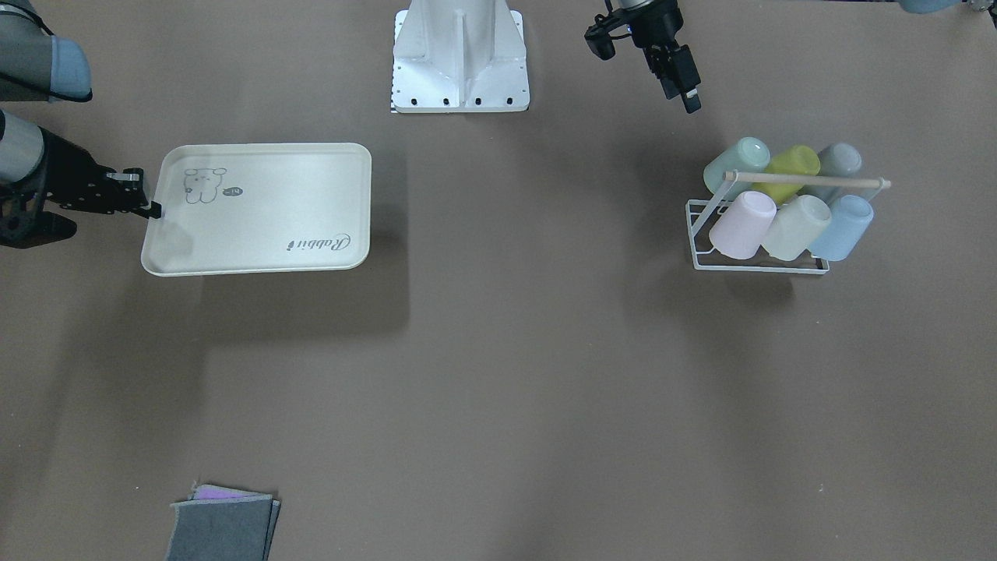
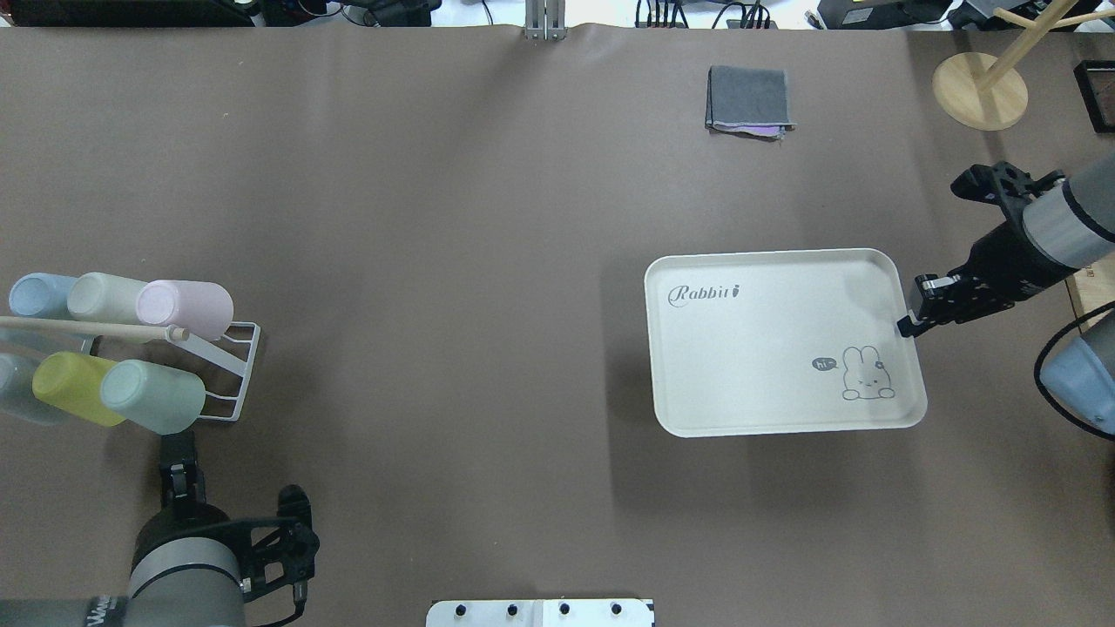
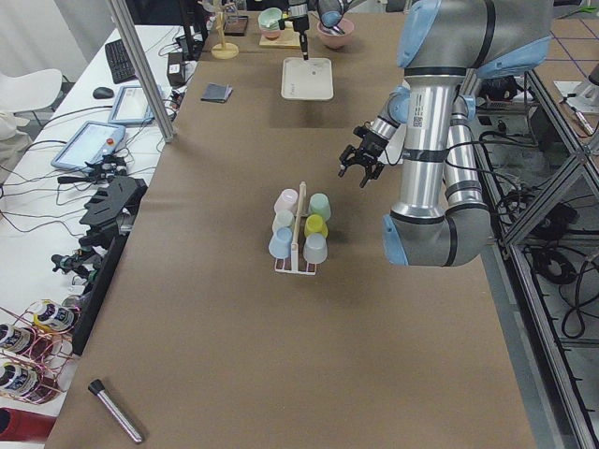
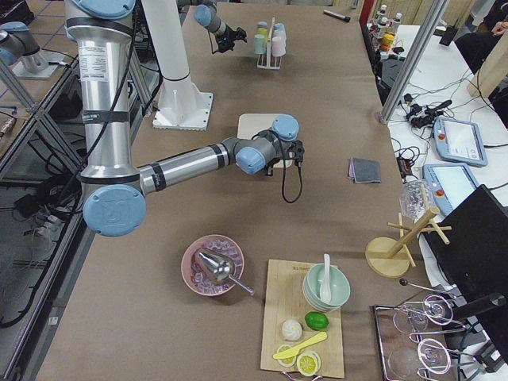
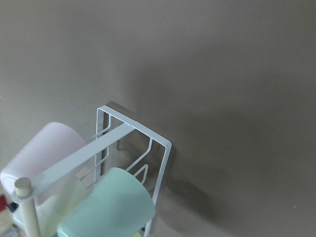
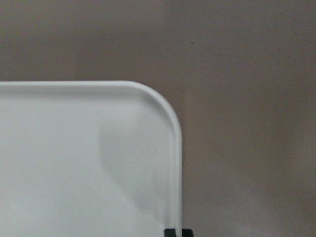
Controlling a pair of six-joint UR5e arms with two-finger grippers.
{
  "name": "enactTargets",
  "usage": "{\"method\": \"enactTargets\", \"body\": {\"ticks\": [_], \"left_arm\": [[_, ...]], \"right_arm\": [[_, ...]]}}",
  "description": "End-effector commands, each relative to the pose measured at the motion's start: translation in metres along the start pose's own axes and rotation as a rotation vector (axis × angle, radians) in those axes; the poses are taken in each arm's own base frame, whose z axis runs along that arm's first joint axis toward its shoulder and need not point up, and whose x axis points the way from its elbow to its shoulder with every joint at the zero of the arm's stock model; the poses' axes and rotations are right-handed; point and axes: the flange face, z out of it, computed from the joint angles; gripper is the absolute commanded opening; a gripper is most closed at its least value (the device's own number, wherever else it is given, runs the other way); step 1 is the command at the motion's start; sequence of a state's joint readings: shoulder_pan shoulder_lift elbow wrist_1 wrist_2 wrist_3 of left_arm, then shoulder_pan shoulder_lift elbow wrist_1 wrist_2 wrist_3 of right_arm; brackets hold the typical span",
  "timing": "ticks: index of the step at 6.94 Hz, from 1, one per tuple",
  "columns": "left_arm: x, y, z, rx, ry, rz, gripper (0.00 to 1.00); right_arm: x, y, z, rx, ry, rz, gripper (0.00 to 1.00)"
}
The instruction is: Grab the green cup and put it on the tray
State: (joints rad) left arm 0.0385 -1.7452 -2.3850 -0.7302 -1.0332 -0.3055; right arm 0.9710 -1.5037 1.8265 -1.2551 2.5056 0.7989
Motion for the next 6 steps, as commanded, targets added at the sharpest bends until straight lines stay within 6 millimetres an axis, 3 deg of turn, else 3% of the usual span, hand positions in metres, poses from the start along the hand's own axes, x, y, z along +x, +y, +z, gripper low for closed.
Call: {"method": "enactTargets", "body": {"ticks": [1, 2, 4, 6], "left_arm": [[0.026, 0.009, 0.006, -0.071, -0.104, 0.261, 0.95], [0.034, 0.005, 0.016, -0.095, -0.127, 0.352, 0.96], [0.047, -0.003, 0.031, -0.144, -0.134, 0.509, 0.96], [0.042, -0.005, 0.039, -0.169, -0.163, 0.643, 0.95]], "right_arm": [[-0.077, -0.017, 0.033, -0.007, 0.007, -0.019, 0.00], [-0.104, -0.021, 0.053, -0.012, 0.014, -0.020, 0.00], [-0.159, -0.041, 0.071, -0.004, 0.003, 0.039, 0.00], [-0.213, -0.052, 0.093, 0.006, 0.000, 0.076, 0.00]]}}
